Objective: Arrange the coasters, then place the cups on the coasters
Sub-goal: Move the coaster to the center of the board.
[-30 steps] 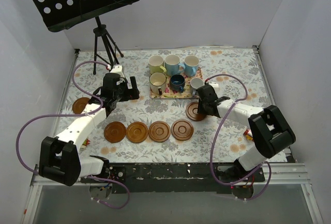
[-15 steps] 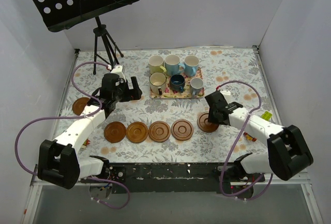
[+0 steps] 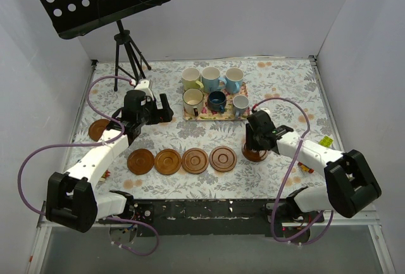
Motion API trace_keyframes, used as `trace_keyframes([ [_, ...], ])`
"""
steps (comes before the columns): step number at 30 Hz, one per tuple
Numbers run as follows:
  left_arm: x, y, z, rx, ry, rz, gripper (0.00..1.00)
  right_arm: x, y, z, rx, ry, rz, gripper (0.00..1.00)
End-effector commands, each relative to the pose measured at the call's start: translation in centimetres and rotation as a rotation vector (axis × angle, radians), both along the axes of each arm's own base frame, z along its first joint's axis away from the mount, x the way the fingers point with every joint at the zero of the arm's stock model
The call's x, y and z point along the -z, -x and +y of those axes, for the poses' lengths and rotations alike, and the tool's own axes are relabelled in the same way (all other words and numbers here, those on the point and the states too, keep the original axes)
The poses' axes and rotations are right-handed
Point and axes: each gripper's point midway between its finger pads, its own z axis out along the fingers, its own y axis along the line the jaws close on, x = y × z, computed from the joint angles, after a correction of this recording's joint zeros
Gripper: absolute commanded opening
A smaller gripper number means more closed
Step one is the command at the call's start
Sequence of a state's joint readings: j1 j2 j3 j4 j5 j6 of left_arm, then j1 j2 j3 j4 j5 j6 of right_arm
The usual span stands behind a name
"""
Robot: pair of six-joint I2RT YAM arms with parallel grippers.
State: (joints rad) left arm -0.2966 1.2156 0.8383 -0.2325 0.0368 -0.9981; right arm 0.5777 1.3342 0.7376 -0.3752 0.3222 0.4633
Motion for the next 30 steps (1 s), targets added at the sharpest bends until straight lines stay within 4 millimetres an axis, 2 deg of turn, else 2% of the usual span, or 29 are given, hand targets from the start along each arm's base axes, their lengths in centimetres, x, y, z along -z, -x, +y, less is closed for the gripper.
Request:
trace_keyframes([
  [1, 0.3, -0.1, 0.4, -0.009, -0.017, -0.003, 0.93, 0.8, 0.1, 2.2, -0.093, -0.092, -0.016, 0.55],
  [10, 1.0, -0.2, 0.5, -0.011, -0.03, 0.014, 0.93, 2.3, 0.9, 2.5, -0.127, -0.101, -0.005, 0.55],
  [16, 1.3, -0.2, 0.5, -0.009, -0.035, 0.025, 0.93, 2.9, 0.7, 3.1, -0.159, -0.11, -0.006, 0.51],
  [23, 1.4, -0.2, 0.5, -0.01, -0.036, 0.028, 0.93, 3.7, 2.1, 2.2, -0.126, -0.086, 0.055, 0.41],
  [30, 1.6, -0.2, 0.5, -0.009, -0.036, 0.034, 0.94, 4.1, 4.1, 2.6, -0.123, -0.153, 0.087, 0.4],
])
